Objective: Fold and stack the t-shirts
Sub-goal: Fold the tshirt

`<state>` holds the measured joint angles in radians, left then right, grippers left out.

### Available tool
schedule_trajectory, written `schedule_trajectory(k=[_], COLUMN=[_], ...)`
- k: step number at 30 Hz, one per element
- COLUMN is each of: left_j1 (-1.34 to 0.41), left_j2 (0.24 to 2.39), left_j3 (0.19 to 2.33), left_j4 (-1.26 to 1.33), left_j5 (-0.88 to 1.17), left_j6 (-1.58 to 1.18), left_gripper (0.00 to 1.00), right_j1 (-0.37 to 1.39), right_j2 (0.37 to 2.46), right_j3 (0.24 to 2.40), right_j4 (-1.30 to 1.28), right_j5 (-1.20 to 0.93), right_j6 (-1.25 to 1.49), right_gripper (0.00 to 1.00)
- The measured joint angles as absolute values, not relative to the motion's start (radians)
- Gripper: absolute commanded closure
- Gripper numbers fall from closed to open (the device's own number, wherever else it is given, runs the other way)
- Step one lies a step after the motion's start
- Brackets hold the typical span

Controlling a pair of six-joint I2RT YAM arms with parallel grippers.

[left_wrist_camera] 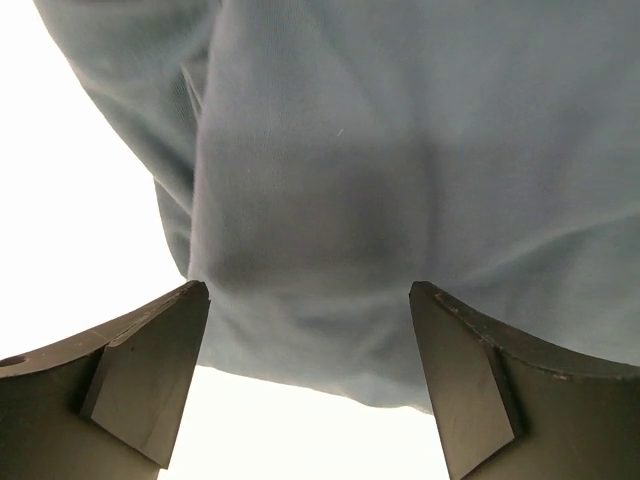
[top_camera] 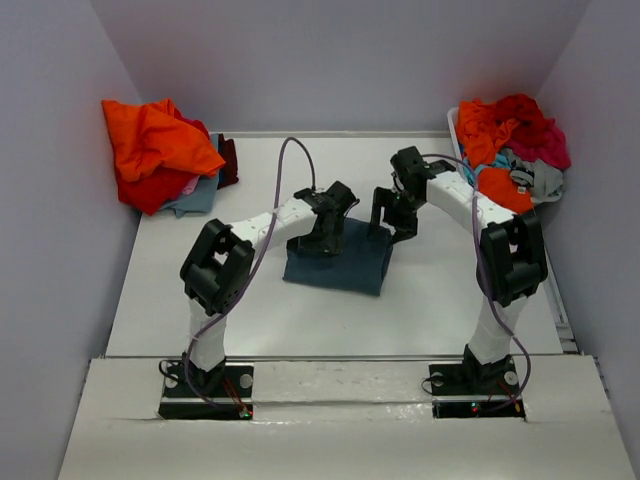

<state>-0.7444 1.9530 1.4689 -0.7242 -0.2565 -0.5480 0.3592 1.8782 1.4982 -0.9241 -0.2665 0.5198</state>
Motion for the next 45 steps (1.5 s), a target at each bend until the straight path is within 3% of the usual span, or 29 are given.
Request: schedule_trajectory(k=[9,23,31,45], left_j1=[-0.744,-0.744,-0.732,-0.665], left_j2=[1.953,2.170,2.178,2.091], left_j3=[1.675,1.744,1.746,1.651], left_j4=[-0.776,-0.793,-0.790,-0.754], left_j5=[-0.274,-0.251,-0.243,-0.173], left_j6=[-0.533,-0.470,-0.461,-0.480], left_gripper=[0.06,0.06,0.06,0.01], right_j1=[0.382,0.387,0.387,0.388], right_j2=[1.893,2.189,2.265,2.249], right_j3=[1.637,1.737,1.880,1.892], right_j4=[-0.945,-0.913,-0.952,-0.979], right_j5=[-0.287,-0.333,-0.323,-0.235], right_j6=[0.520,0.518,0.493,0.475], right_gripper=[0.38,0.38,0.38,0.37])
